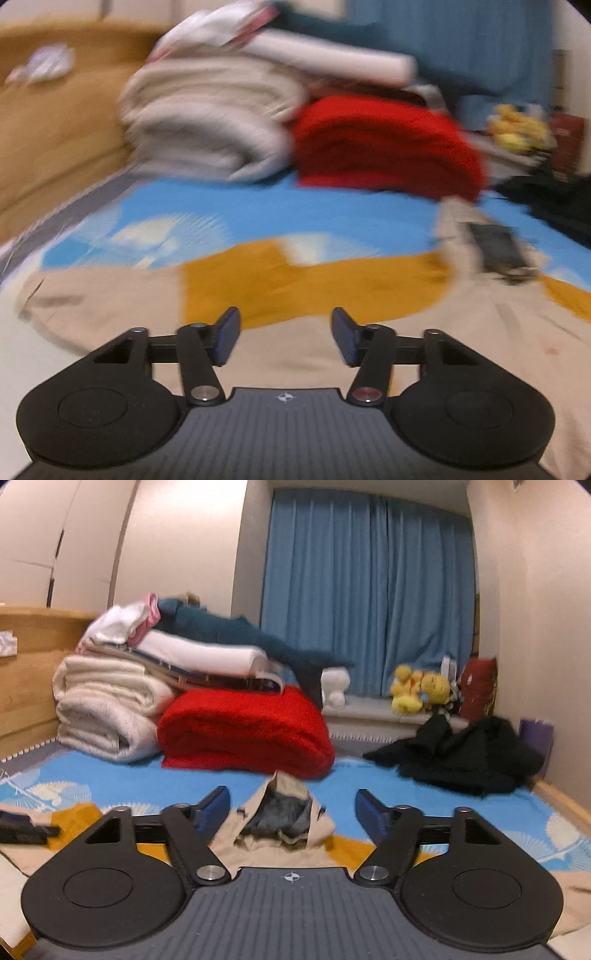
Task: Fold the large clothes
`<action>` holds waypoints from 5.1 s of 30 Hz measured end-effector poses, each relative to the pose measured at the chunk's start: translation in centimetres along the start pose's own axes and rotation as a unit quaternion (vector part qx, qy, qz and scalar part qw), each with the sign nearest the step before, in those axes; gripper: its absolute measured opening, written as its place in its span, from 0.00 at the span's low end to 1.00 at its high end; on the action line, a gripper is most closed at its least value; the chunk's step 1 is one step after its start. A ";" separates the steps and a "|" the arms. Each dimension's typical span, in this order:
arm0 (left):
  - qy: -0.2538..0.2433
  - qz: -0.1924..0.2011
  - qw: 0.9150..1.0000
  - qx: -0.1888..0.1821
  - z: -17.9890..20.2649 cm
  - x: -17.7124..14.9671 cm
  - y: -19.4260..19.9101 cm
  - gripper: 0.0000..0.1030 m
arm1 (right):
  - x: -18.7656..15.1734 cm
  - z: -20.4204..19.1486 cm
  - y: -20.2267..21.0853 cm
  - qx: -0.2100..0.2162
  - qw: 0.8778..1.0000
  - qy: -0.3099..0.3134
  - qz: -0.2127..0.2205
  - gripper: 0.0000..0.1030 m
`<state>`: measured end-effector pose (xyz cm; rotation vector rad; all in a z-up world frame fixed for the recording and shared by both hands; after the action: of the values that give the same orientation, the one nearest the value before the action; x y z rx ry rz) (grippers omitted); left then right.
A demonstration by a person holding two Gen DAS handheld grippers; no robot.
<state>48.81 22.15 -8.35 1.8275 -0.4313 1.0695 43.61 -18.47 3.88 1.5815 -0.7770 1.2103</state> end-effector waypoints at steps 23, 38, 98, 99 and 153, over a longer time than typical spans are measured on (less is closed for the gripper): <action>0.271 -0.131 0.935 0.190 -23.8 -5.3 -17.6 0.83 | -5.4 -2.4 -8.8 0.049 0.994 -0.032 -0.094 0.39; 0.311 -0.057 0.940 0.131 -21.4 1.2 -12.9 0.01 | -5.4 -5.5 -9.6 0.080 0.992 -0.025 -0.095 0.09; 0.050 -0.168 0.980 -0.092 14.6 1.9 1.1 0.52 | -18.0 -6.1 -13.7 0.140 0.927 0.132 -0.321 0.41; 0.051 -0.169 0.980 -0.091 14.5 1.9 1.1 0.52 | -18.3 -6.1 -13.8 0.135 0.925 0.144 -0.324 0.41; -0.019 -0.254 0.962 -0.096 16.0 -4.1 -2.2 0.50 | -16.0 18.4 -8.9 -0.151 0.875 -0.453 -0.079 0.02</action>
<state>55.83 8.93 -15.70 1.6592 -0.0707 0.6167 52.88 -33.79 -14.88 1.8719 -1.3086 0.1373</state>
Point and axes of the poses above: each gripper's, at about its wrist camera, not at the fingertips, and y roughly against the way its jaws point, z to its right, x to its top, the point moved 10 cm from there along -y, roughly the way its jaws point, and after that the axes turned 15 degrees about x, right-handed, at the moved point
